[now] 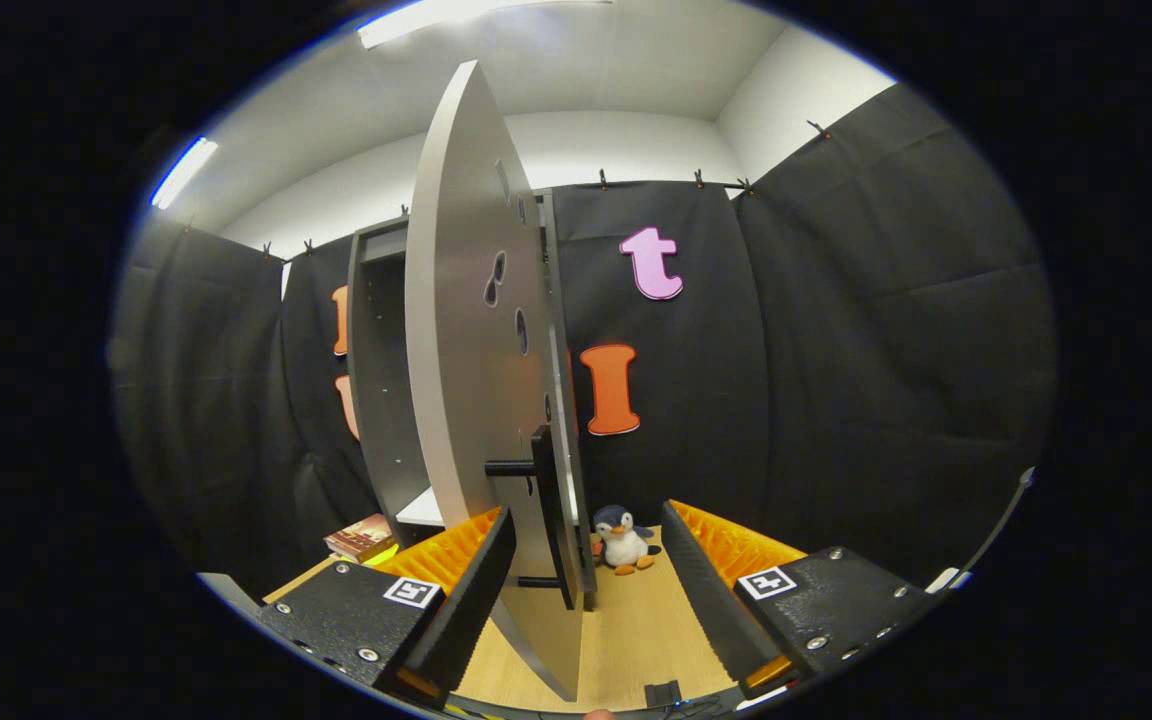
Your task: Open the shoe cabinet door, grab the shoes and put them into the shoe cabinet, then close the shoe cabinet door.
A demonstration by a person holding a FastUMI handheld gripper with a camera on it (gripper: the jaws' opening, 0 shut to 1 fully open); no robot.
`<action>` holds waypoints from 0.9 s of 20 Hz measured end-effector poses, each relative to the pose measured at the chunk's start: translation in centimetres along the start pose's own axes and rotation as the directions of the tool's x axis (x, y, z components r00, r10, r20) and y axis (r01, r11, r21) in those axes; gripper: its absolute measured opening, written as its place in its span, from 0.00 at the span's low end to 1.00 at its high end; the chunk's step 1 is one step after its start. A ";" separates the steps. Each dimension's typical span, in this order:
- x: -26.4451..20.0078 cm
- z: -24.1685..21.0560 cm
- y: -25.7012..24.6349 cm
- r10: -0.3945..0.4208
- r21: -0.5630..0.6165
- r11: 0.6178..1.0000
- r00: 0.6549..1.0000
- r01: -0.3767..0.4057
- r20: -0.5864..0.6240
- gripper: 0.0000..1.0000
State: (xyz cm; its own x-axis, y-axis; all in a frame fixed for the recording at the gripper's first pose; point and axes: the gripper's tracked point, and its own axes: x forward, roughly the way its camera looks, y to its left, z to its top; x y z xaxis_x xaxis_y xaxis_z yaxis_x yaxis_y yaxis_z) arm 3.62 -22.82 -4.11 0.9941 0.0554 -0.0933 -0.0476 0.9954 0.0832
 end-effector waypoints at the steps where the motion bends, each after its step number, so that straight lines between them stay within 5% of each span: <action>1: 0.0 -0.1 0.9 0.017 -0.001 1.000 1.000 -0.017 0.002 0.93; 18: 5.0 -2.1 12.4 0.220 0.003 0.976 0.975 -0.220 -0.025 0.93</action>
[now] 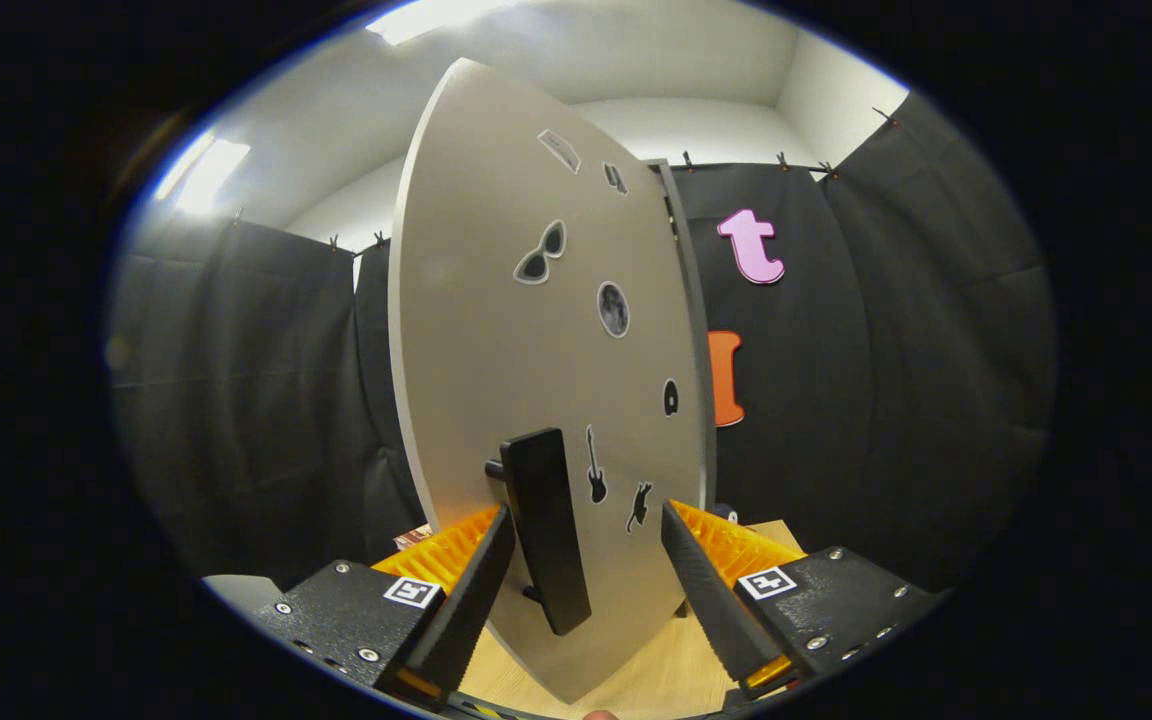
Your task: Open the shoe cabinet door, grab the shoes and put them into the shoe cabinet, then close the shoe cabinet door.
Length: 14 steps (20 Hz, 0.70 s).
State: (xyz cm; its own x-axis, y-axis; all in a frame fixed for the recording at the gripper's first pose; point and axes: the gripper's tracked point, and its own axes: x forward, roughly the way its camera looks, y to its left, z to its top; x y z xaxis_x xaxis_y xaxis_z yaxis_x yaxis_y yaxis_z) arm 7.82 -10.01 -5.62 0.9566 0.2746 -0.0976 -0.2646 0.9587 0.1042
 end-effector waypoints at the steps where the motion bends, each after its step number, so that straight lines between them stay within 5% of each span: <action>1: 0.6 -0.1 0.6 0.012 0.005 1.000 1.000 -0.012 0.000 0.93; 14: 9.9 -1.5 9.3 0.062 -0.037 0.997 0.998 -0.063 -0.031 0.96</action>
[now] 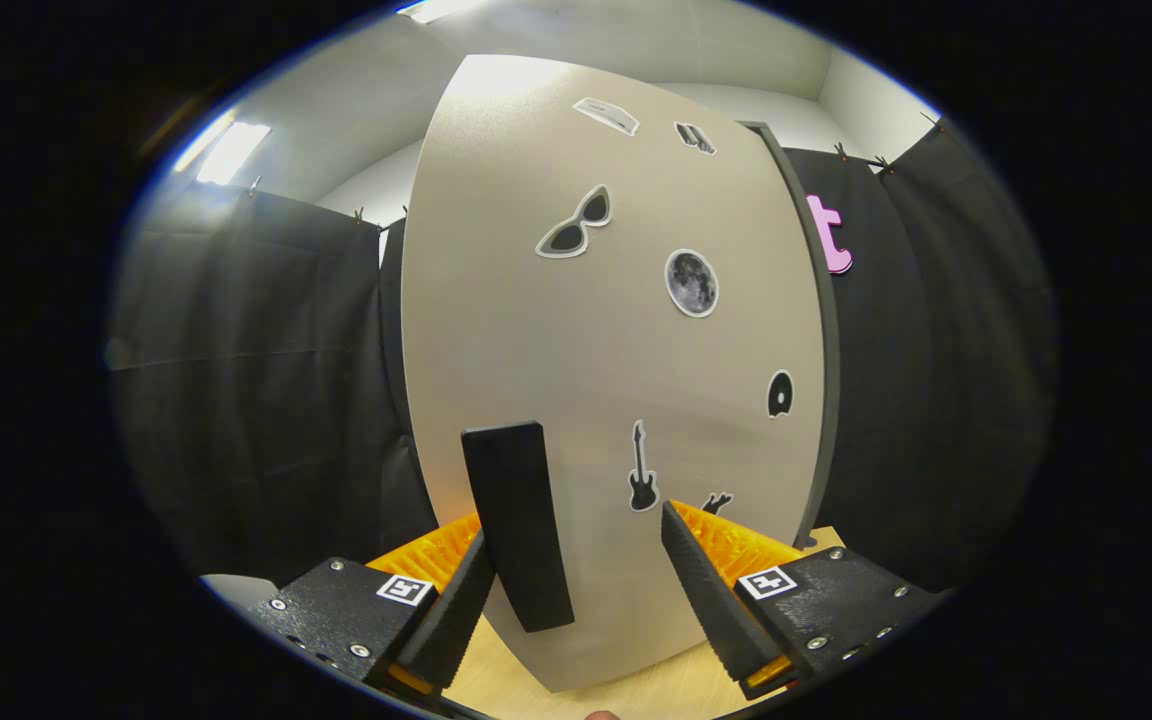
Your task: Open the shoe cabinet door, grab the shoes and put them into the shoe cabinet, then close the shoe cabinet door.
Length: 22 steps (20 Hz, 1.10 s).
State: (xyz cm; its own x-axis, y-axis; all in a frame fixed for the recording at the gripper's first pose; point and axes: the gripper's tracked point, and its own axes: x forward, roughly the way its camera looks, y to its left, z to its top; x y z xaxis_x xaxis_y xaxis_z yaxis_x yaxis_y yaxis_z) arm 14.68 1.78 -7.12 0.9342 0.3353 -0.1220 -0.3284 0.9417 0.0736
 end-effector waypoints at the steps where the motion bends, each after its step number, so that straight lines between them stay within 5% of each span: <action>1: 0.7 0.1 0.6 0.005 -0.001 1.000 1.000 -0.005 -0.001 0.95; 22: 12.8 0.3 3.7 -0.178 -0.016 0.984 0.984 0.179 0.022 0.93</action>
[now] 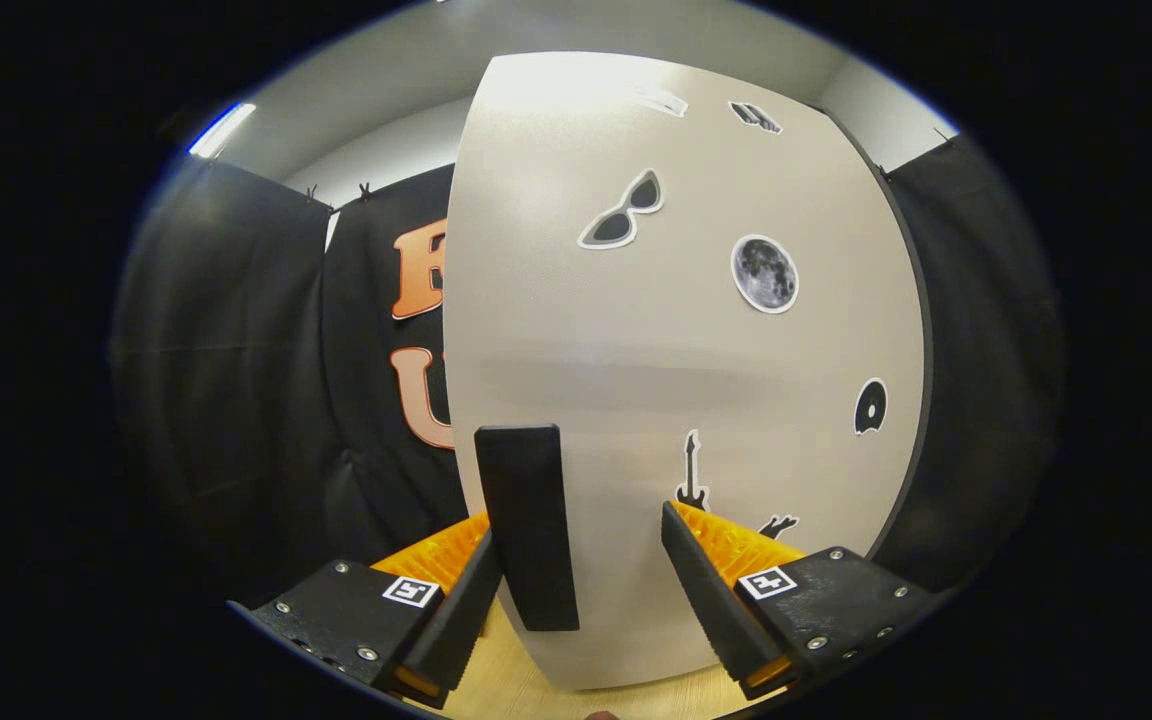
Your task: Open the shoe cabinet door, grab the shoes and put them into the shoe cabinet, then close the shoe cabinet door.
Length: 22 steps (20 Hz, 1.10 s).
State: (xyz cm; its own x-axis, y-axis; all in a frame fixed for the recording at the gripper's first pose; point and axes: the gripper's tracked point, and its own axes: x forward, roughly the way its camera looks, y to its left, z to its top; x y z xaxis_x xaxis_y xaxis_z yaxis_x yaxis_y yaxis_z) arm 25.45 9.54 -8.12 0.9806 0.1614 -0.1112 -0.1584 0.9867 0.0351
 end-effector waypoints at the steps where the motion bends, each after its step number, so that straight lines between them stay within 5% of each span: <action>1: 0.4 0.0 0.1 -0.012 0.002 1.000 1.000 0.012 0.004 0.93; 22: 2.6 0.7 0.8 -0.111 0.010 0.994 0.993 0.110 0.035 0.93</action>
State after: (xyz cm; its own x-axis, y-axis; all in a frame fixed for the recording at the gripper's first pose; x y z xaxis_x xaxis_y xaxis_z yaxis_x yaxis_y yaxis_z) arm 27.91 10.76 -7.71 0.9955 0.0506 -0.0800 -0.0481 0.9983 0.0321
